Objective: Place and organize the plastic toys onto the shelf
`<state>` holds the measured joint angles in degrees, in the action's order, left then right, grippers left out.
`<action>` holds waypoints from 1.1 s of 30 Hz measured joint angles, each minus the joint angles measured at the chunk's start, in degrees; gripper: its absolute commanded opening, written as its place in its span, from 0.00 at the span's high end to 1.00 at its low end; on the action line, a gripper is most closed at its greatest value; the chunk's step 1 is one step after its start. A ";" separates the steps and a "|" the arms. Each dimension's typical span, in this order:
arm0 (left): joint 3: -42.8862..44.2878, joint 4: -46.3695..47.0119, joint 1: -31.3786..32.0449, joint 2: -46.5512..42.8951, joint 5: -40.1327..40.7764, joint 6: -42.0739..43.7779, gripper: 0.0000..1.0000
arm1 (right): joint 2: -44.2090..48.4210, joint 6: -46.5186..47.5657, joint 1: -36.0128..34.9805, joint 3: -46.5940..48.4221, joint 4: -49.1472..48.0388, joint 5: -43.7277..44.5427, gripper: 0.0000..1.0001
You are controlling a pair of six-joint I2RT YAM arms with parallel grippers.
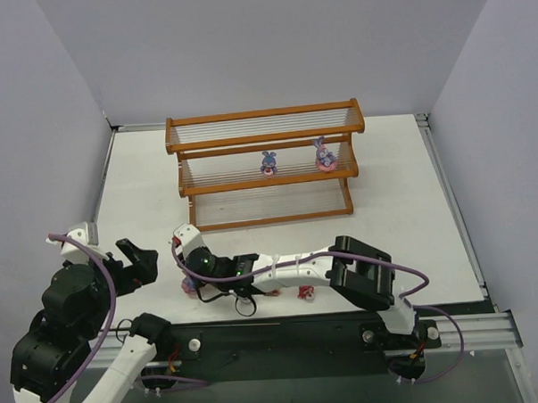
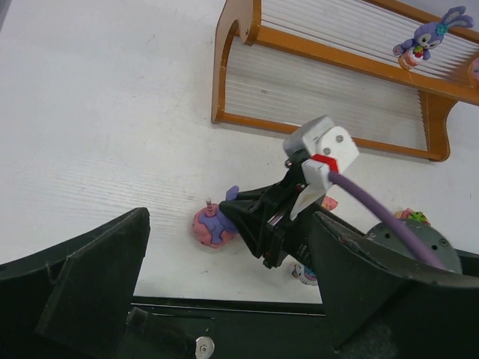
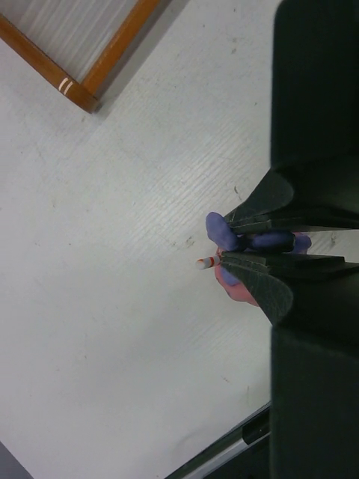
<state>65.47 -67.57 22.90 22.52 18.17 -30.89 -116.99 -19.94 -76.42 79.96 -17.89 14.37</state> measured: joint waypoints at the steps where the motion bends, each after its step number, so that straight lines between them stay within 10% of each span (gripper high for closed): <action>1: -0.17 -0.02 0.00 0.00 0.00 0.00 0.03 | 0.68 -0.24 0.20 0.00 0.61 0.68 1.00; 14: -9.60 5.14 0.00 0.35 -7.45 -3.15 0.03 | 25.27 -7.37 3.78 -4.50 9.03 14.32 1.00; 33: -31.32 50.99 0.00 -1.09 -36.04 -21.14 0.03 | 36.20 -11.52 2.82 -5.53 22.14 14.08 1.00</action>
<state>34.15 -16.58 22.90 21.43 -17.87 -52.03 -80.79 -31.46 -73.60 74.43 4.25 28.45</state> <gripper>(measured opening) 0.974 0.130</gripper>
